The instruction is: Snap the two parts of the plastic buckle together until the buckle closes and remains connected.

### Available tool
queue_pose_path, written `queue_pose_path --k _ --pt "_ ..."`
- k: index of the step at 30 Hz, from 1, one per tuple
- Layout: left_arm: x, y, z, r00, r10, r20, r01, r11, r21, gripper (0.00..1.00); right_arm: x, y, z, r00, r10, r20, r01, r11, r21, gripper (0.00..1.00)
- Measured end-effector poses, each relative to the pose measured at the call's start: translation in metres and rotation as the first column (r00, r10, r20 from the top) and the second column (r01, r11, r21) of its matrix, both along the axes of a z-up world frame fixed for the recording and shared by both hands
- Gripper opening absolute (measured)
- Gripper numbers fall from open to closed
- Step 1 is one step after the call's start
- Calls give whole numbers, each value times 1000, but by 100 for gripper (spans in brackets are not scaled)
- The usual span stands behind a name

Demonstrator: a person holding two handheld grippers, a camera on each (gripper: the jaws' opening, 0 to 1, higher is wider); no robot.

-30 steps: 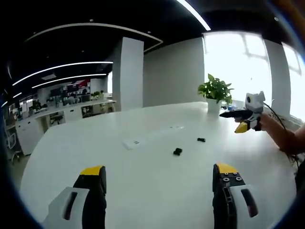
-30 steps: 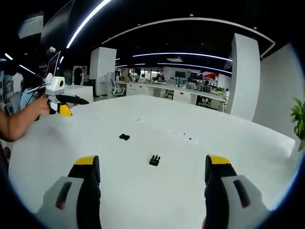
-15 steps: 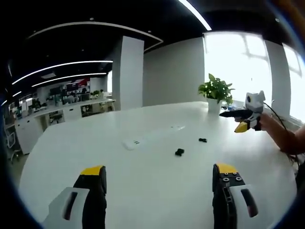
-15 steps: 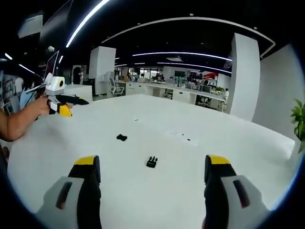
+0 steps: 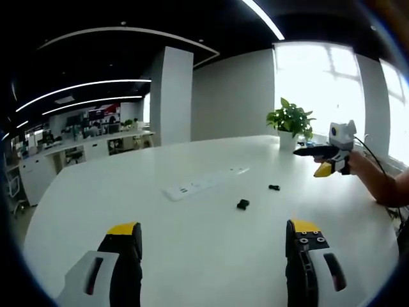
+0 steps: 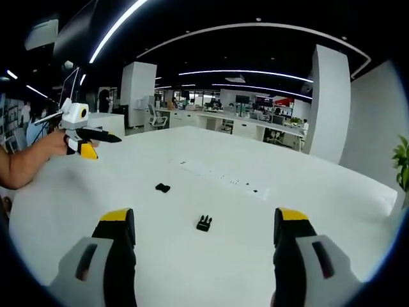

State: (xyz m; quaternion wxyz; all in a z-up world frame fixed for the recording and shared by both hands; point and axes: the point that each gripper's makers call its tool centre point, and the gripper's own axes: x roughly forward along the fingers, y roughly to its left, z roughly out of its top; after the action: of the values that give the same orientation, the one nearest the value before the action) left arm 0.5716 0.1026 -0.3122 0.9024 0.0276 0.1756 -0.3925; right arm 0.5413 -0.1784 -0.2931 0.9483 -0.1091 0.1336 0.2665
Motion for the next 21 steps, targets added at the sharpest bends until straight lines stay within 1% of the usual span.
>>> queue_pose_path --k 6,11,18,21 --pt "3 -2 0 1000 -4 -1 4 1000 0 94 3 1 2 1000 1 3 -1 1000 0 90" --pt "6 -8 1 1000 -13 -8 14 1000 3 93 9 2 4 1000 3 6 -3 1000 -1 89" --pt "11 -13 2 1000 -21 -5 21 1000 3 93 16 -1 9 1000 -4 19 4 1000 -1 89" --pt "13 -14 2 1000 -22 -3 22 1000 2 93 15 -1 10 1000 -5 20 4 1000 2 89"
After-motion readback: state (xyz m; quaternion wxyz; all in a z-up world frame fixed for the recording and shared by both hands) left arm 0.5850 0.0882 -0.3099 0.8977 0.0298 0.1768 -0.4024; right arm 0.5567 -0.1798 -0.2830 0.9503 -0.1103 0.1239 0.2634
